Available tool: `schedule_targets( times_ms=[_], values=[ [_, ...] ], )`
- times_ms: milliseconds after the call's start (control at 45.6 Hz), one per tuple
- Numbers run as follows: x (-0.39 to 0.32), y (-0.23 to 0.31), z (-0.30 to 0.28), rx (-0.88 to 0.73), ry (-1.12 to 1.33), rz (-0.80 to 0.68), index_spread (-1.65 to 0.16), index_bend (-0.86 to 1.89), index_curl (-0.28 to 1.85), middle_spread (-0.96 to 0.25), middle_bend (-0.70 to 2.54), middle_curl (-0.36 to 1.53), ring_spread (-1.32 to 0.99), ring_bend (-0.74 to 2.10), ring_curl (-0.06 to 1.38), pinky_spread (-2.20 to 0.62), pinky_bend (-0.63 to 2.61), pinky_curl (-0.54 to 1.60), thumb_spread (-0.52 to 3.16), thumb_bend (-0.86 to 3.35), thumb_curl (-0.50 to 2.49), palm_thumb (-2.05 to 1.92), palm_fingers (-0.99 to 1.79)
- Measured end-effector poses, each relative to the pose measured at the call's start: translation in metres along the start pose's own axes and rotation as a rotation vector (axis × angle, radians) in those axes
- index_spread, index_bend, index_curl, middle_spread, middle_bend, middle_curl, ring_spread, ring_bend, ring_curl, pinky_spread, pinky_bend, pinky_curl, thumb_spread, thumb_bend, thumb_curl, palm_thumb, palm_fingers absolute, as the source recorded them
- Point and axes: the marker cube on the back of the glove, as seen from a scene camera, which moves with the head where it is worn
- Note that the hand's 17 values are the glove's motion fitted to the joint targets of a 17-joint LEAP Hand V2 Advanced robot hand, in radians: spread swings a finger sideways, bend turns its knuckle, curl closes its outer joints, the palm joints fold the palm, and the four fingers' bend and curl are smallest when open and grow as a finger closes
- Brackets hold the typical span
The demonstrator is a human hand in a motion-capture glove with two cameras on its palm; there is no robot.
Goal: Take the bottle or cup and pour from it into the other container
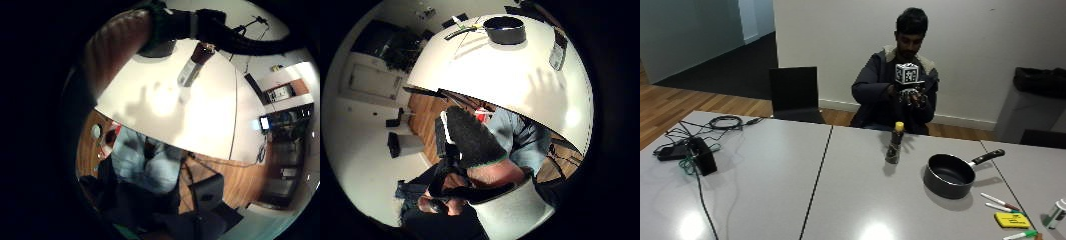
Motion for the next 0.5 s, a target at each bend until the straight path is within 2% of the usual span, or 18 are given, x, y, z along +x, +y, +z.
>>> schedule_targets(
  times_ms=[197,504],
  values=[
    [-0.005,0.003,0.003,-0.014,-0.002,0.009,-0.3,0.16,0.16,0.04,0.3,0.16,0.18,0.21,0.11,0.3,0.43,0.19,0.83,0.08,0.12,0.22,0.46],
    [0.011,-0.011,0.002,-0.025,0.01,-0.001,-0.34,0.14,0.21,0.05,0.29,0.23,0.22,0.21,0.16,0.36,0.44,0.26,1.03,-0.01,0.2,0.22,0.41]
  ],
)
